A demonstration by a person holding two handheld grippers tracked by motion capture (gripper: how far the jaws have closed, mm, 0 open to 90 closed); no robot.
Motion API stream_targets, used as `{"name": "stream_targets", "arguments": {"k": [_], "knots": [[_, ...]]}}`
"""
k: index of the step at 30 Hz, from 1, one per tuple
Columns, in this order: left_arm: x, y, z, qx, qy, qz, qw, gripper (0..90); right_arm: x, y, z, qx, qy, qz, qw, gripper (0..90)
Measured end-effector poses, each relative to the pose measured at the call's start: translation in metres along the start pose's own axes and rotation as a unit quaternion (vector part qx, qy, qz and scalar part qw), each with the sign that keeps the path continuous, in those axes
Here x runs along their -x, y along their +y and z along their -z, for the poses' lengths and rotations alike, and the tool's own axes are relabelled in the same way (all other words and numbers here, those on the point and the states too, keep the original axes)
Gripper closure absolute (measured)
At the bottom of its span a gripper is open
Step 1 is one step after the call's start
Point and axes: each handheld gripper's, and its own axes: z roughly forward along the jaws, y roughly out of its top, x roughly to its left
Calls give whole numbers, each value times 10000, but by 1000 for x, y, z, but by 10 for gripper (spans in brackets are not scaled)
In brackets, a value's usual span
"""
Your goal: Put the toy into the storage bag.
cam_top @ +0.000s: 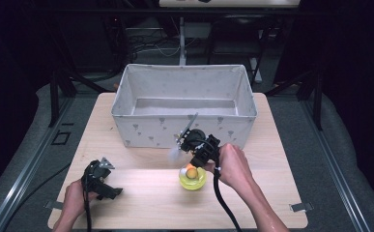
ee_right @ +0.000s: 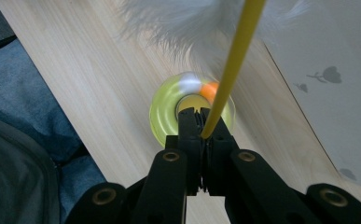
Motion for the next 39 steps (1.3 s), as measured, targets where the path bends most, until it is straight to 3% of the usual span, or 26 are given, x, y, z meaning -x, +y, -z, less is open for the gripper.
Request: {"name": "stream_targets", "arguments": {"k": [13,39], "knots": [[1,0,0,16,13,-8,10000,23,16,-19,10,2,-40,-249,9997,879],[1,2,-1,7,9,8,10000,23,44,-38,31,-150,-153,-547,9983,879]]}}
